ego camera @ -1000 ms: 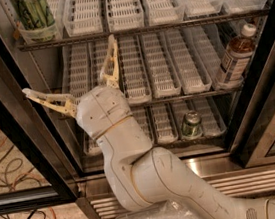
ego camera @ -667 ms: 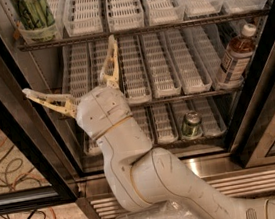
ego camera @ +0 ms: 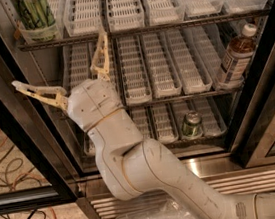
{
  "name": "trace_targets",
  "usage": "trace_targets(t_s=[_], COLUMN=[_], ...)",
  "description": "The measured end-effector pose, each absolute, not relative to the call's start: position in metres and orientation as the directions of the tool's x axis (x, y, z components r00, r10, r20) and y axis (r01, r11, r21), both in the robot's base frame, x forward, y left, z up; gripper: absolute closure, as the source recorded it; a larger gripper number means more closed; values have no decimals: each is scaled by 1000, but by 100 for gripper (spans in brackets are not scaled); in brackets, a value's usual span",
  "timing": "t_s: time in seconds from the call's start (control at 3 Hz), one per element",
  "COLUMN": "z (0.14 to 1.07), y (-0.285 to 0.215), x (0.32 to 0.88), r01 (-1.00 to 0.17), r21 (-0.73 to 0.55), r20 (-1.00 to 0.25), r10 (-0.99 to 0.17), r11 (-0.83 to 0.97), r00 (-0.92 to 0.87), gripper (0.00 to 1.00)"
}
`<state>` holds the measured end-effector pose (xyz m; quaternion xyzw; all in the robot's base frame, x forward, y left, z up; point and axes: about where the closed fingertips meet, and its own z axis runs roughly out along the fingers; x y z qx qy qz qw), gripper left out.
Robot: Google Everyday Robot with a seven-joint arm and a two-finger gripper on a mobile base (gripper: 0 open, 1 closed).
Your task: Pick green can from top shelf of fridge
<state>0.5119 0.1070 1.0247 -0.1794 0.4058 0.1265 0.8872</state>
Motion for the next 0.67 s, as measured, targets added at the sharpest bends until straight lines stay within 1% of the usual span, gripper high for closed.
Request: trace_targets(t_s=[0.67], z=[1029], y=[124], x=[534], r01=[-355], r21=[-216], r20=[-757], r10=[73], r11=[910], r00=[649], gripper=[0])
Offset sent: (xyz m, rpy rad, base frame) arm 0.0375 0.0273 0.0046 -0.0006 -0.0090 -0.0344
